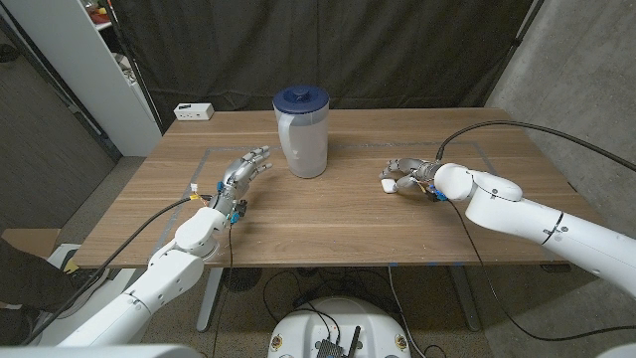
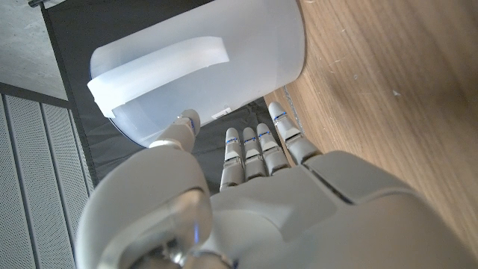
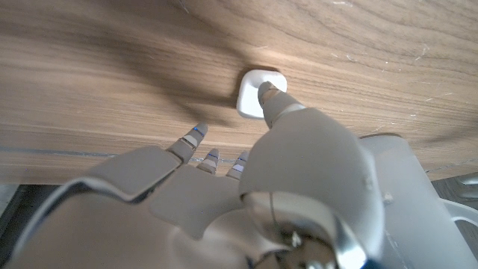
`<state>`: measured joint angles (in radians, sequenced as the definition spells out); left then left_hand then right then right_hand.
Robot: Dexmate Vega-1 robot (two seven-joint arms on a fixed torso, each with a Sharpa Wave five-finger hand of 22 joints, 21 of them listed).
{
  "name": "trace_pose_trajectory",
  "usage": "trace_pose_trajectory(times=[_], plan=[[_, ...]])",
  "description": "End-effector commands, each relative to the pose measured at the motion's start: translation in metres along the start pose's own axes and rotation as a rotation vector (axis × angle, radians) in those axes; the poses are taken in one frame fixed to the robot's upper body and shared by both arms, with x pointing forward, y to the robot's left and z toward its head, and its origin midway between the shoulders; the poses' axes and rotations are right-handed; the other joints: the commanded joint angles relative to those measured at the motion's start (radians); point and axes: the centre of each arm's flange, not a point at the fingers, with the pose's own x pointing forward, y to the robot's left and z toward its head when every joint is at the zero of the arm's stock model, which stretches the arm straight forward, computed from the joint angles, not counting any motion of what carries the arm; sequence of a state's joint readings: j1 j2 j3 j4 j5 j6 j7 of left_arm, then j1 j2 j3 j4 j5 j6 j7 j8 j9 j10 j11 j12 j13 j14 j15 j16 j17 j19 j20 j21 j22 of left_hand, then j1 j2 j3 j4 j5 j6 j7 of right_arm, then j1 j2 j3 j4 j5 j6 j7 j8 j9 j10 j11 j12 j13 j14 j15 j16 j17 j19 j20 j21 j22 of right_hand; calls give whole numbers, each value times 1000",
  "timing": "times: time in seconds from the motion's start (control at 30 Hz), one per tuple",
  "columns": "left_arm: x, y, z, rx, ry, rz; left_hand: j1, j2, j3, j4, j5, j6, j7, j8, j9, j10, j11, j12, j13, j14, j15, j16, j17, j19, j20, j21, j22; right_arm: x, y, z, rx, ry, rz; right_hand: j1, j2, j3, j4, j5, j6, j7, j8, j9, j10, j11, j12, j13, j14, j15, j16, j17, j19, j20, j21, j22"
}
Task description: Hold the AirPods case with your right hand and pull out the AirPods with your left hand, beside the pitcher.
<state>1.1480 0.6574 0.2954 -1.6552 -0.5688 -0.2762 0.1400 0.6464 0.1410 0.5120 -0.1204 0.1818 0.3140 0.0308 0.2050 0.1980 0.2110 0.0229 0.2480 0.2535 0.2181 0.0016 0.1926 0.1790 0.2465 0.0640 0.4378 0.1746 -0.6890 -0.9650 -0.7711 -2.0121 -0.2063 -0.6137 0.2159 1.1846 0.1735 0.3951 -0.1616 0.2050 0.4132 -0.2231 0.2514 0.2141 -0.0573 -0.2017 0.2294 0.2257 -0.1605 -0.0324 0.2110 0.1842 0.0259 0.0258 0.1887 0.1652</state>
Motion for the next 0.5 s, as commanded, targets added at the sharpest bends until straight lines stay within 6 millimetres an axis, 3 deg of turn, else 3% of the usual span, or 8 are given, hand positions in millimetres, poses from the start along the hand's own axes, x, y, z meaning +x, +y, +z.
trace_pose_trajectory(times=[0.03,0.13,0.23,0.3,0.5], plan=[[-4,1,-3,-15,-4,7,-5,0,1,-8,6,11,-3,5,2,9,-1,6,4,10,-6,4,3,6,1,-1,3,5,-3,4,-40,-36,15,20,4,12,-2,9,4,-1,-4,2,1,-9,1,2,6,-127,6,4,3,-3,1,3],[-6,1,-2,-14,-8,19,-5,1,1,-9,7,12,-3,5,2,8,0,5,5,10,-7,4,3,7,1,-2,3,2,-5,3,-33,-14,17,26,4,14,-1,10,3,0,-7,1,-9,-7,-4,2,2,-123,5,5,2,5,1,3],[-6,0,-4,-15,3,22,-6,1,1,-9,7,12,-3,5,2,8,-1,6,5,10,-7,4,3,7,1,-3,3,-1,-6,4,-28,54,55,21,-20,2,3,8,-18,1,-25,-3,-42,11,-19,3,-17,-101,-4,6,-3,21,-2,3],[-6,0,-5,-18,5,23,-6,2,1,-9,7,13,-3,5,3,9,0,6,5,10,-8,4,3,7,1,-3,3,-4,-6,4,-23,78,67,2,-51,-21,7,2,-100,3,-62,-9,-87,42,-31,3,-46,-75,-13,7,-9,46,-2,4],[-1,-1,-6,-21,9,13,-6,1,2,-10,7,13,-4,4,3,9,2,6,6,9,-6,3,3,8,2,-5,3,-10,-6,4,-18,117,78,-11,-69,-36,8,-2,-182,3,-77,-11,-127,61,-36,3,-65,-58,-16,6,-20,61,-4,4]])
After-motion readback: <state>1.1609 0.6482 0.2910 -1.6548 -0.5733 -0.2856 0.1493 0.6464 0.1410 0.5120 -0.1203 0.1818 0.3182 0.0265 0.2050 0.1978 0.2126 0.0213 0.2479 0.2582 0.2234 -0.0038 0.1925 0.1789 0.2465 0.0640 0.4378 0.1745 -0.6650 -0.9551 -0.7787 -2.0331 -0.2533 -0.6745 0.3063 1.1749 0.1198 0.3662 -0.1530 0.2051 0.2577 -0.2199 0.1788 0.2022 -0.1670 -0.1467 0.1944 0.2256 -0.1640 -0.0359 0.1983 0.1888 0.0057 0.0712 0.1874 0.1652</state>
